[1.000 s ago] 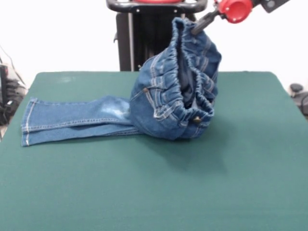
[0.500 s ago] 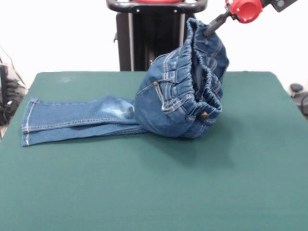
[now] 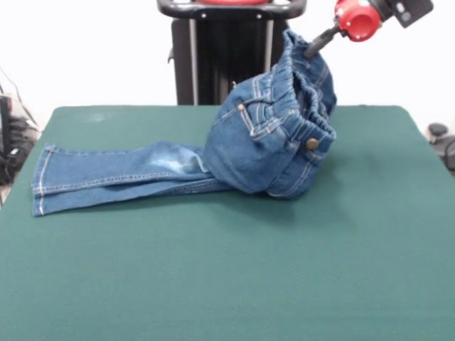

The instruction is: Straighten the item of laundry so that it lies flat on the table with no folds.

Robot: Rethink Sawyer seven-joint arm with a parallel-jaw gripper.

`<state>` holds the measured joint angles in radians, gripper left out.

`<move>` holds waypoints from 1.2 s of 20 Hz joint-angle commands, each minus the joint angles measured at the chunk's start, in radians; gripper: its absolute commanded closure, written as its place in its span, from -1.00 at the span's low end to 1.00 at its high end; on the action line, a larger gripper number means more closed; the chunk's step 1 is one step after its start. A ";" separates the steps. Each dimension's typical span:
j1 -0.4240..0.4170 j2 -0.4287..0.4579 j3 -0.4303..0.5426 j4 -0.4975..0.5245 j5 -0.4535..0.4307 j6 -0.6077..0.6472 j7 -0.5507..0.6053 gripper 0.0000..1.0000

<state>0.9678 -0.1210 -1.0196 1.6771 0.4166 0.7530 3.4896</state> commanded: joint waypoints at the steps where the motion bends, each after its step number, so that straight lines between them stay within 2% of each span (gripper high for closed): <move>1: 0.074 0.074 0.161 0.203 0.144 -0.106 0.402 1.00; 9: 0.144 0.090 0.193 0.240 0.246 -0.099 0.410 1.00; 24: 0.214 0.091 0.243 0.218 0.412 -0.078 0.430 1.00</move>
<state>1.1560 -0.0404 -0.9603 1.8983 0.7217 0.6605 3.5471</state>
